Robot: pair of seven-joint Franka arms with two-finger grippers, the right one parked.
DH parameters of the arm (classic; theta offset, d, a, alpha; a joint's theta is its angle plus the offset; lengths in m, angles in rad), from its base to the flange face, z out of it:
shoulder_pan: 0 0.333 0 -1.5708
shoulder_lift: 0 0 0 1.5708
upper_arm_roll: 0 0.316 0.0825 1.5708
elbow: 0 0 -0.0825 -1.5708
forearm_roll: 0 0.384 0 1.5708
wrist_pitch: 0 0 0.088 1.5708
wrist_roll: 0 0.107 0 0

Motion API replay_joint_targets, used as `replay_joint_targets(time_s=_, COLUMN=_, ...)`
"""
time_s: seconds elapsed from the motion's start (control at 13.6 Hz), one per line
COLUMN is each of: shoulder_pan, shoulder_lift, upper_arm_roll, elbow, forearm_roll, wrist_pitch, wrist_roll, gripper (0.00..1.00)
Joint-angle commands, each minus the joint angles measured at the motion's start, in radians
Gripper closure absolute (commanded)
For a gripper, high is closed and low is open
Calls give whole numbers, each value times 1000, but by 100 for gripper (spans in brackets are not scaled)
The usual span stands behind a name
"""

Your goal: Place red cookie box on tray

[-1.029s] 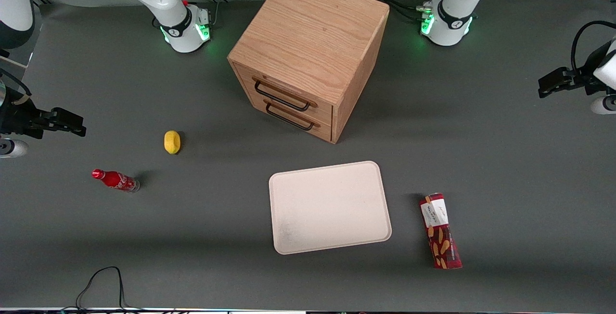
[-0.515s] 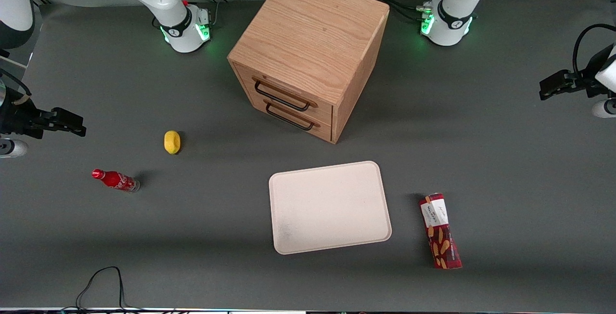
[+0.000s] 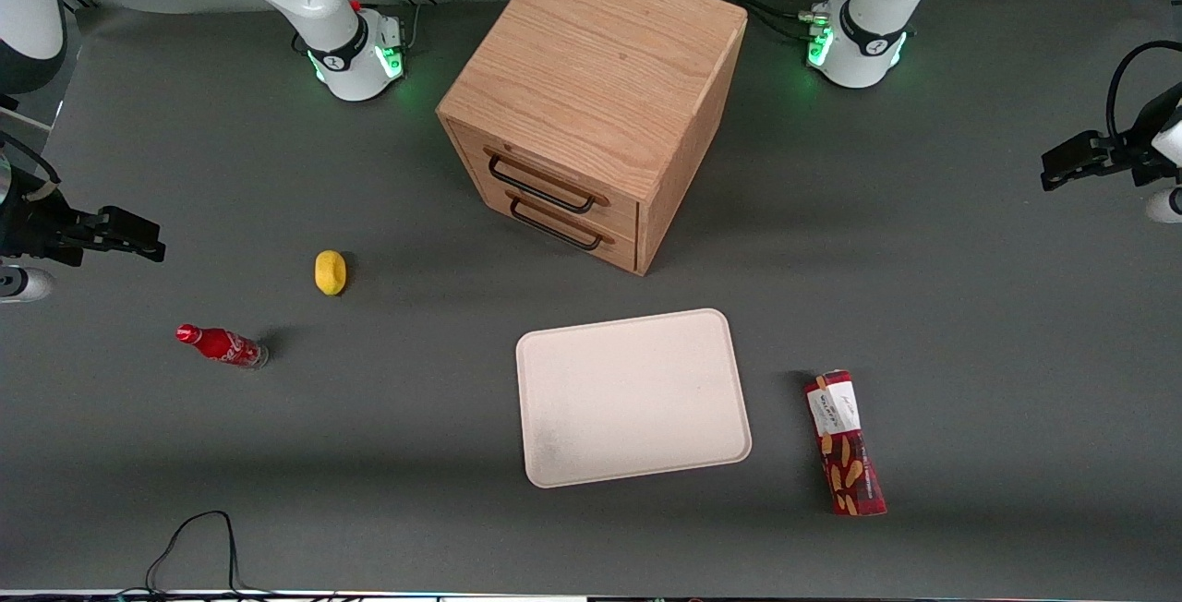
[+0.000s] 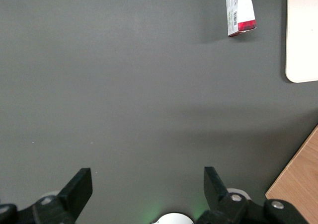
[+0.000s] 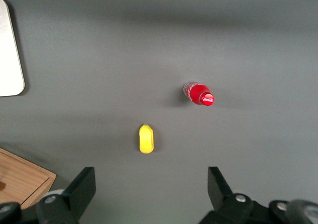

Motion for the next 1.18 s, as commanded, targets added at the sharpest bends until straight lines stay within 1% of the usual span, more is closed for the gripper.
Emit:
replay_joint_targets(time_s=0.0, shoulder_pan=-5, shoulder_lift=16, upper_arm_roll=1, elbow=41, forearm_roll=5, wrist_pitch=-22, wrist_roll=8, gripper=0)
replay_joint_targets(time_s=0.22, shoulder_pan=-20, shoulder_lift=48, upper_arm_roll=-12, elbow=106, forearm_roll=-1, wrist_pitch=-28, wrist_roll=-16, gripper=0)
replay_joint_targets(time_s=0.37, shoulder_pan=-45, shoulder_lift=138, upper_arm_roll=-60, elbow=207, forearm_roll=-1, wrist_pitch=-57, wrist_roll=-82, gripper=0)
replay_joint_targets(time_s=0.51, shoulder_pan=-88, shoulder_lift=303, upper_arm_roll=-135, elbow=391, forearm_roll=4, wrist_pitch=-130, wrist_roll=-240, gripper=0)
replay_joint_targets(time_s=0.66, shoulder_pan=-147, shoulder_lift=475, upper_arm_roll=-152, elbow=627, forearm_roll=4, wrist_pitch=-187, wrist_roll=-318, gripper=0)
replay_joint_targets(time_s=0.74, shoulder_pan=-169, shoulder_lift=530, upper_arm_roll=-150, elbow=692, forearm_roll=5, wrist_pitch=-186, wrist_roll=-328, gripper=0)
replay_joint_targets(time_s=1.1, shoulder_pan=-178, shoulder_lift=571, upper_arm_roll=-152, elbow=699, forearm_roll=5, wrist_pitch=-132, wrist_roll=-319, gripper=0)
